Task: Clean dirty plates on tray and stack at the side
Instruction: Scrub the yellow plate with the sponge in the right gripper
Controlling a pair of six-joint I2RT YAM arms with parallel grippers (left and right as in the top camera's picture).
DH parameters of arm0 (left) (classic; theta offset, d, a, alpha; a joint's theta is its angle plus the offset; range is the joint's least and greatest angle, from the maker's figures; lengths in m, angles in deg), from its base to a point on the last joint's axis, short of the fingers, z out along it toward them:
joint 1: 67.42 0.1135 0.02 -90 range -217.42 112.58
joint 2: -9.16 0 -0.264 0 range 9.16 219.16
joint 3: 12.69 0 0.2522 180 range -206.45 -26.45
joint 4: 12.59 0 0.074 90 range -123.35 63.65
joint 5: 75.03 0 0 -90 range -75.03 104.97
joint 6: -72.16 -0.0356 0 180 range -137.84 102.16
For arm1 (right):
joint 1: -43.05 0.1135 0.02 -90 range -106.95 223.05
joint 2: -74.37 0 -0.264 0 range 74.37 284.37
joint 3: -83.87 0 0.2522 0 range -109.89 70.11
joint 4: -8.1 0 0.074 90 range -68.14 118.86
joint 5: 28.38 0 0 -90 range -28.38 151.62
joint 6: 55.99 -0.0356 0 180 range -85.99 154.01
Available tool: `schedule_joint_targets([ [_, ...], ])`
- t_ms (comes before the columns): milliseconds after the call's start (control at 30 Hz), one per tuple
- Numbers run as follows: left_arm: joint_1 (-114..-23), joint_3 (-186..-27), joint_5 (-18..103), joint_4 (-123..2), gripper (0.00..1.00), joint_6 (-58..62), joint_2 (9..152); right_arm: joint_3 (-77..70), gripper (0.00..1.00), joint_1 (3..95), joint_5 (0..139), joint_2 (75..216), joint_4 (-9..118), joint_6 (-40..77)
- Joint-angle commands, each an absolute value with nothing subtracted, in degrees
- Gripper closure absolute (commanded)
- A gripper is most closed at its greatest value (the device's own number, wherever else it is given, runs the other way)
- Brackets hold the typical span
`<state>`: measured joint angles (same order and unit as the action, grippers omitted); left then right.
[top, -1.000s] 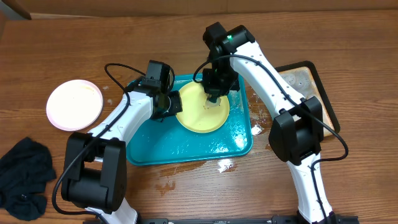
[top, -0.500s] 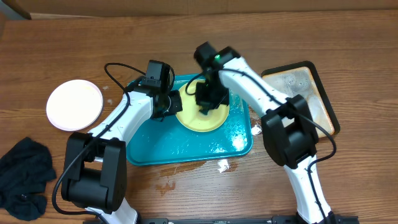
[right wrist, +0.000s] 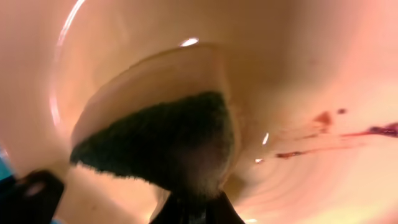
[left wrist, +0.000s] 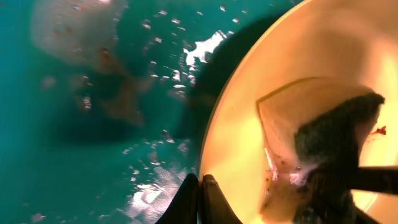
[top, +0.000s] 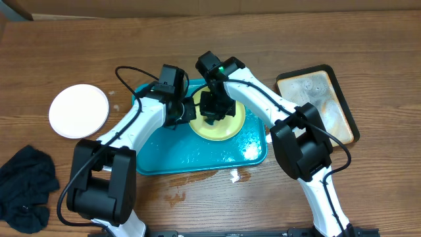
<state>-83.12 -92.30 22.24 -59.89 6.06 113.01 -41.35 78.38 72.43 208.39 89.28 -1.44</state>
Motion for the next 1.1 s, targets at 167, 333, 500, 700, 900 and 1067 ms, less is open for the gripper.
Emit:
schedule_joint_targets([
  [167,-84.2,-93.3,22.5,-60.0,0.96,6.6,113.8,-32.9,0.96,76.3,55.5,206.3,88.5,-4.8],
  [333,-84.2,-93.3,22.4,-60.7,0.96,6.6,113.8,-27.7,0.96,74.6,52.2,206.3,86.6,-5.4],
  [500,-84.3,-93.3,22.8,-60.7,0.96,6.3,113.8,-27.5,0.96,74.0,52.2,206.3,86.9,-4.6],
  [700,-84.5,-93.3,26.8,-59.4,0.53,2.9,113.8,-27.5,0.96,74.8,54.2,206.3,86.4,-4.6],
  [900,-84.5,-93.3,28.2,-56.9,0.59,2.9,113.9,-27.5,0.96,74.9,56.7,206.3,86.0,-4.1],
  [1067,-84.5,-93.3,31.4,-54.8,0.64,2.5,116.2,-27.5,0.96,74.8,56.8,206.3,85.7,-3.7],
])
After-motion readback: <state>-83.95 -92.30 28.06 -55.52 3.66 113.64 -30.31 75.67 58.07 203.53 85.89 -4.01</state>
